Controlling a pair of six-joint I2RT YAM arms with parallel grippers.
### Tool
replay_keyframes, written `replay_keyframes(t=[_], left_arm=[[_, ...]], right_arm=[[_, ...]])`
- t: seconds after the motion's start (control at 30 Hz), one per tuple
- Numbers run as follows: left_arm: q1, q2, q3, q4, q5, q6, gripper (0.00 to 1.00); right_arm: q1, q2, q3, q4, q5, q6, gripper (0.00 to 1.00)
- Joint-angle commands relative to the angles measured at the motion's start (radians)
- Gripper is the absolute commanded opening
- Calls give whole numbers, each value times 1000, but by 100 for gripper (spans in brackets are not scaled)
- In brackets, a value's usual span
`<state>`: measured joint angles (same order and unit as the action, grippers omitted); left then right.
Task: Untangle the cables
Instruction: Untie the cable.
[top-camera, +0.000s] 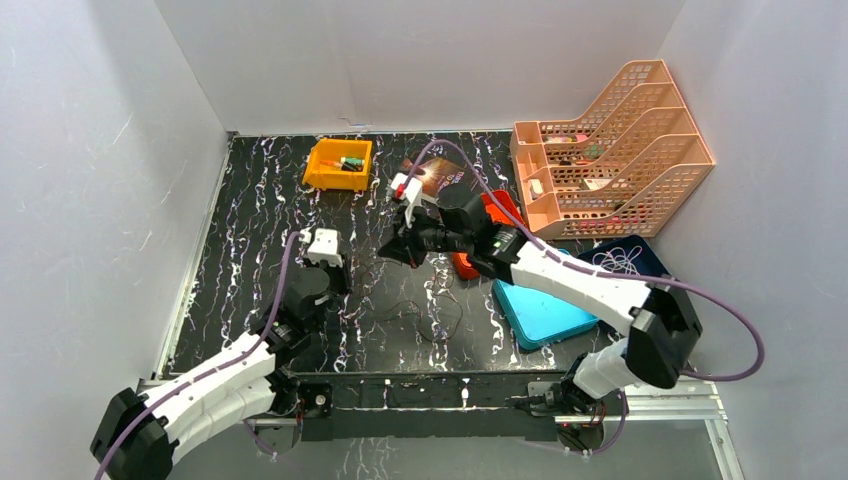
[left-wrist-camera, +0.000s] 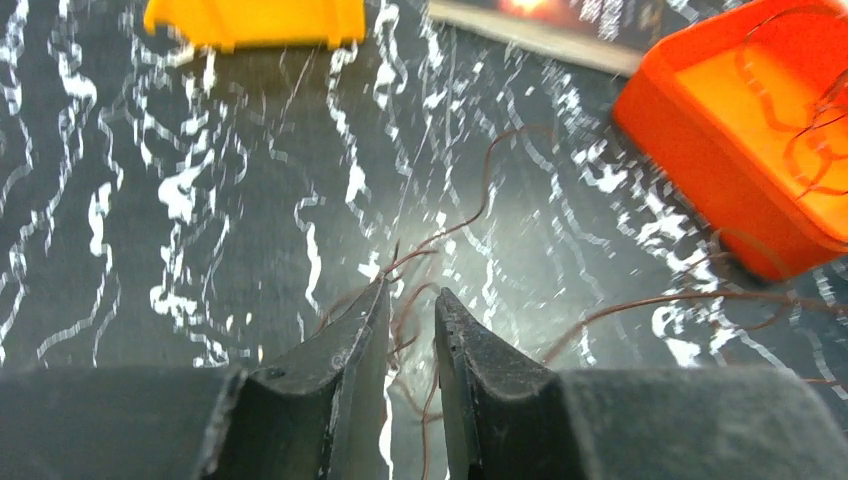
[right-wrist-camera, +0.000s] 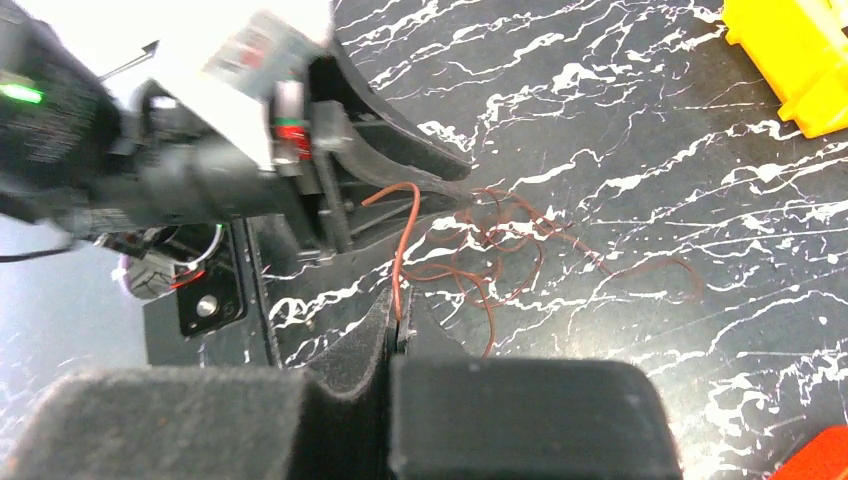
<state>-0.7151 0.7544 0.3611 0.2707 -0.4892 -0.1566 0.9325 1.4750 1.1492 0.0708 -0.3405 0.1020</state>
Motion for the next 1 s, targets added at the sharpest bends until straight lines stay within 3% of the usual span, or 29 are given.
replay_keyframes(t=[0.0, 0.27, 0.37, 0.53, 0.63, 0.73, 0.9, 0.97], left_arm=[[7, 27, -77, 134, -104, -117, 22], [8, 101, -115, 190, -117, -139, 25], [8, 94, -111, 190, -67, -132, 37], [8, 87, -60, 87, -37, -162, 65], [8, 94, -35, 36, -48, -182, 74], [8, 105, -13, 1, -56, -195, 79], [8, 109, 46, -66, -59, -207, 86], [8, 104, 65, -91, -56, -199, 87]], right_arm=[[3, -118, 18, -106, -32, 30, 0], [3, -292, -12, -230, 75, 58, 0], [3, -323, 23, -358, 225, 81, 0], [3, -412, 0, -522, 573, 121, 0], [3, -426, -17, -645, 696, 141, 0], [3, -415, -67, -687, 668, 159, 2], [1, -359, -188, -564, 432, 218, 3], [3, -306, -213, -545, 412, 237, 3]])
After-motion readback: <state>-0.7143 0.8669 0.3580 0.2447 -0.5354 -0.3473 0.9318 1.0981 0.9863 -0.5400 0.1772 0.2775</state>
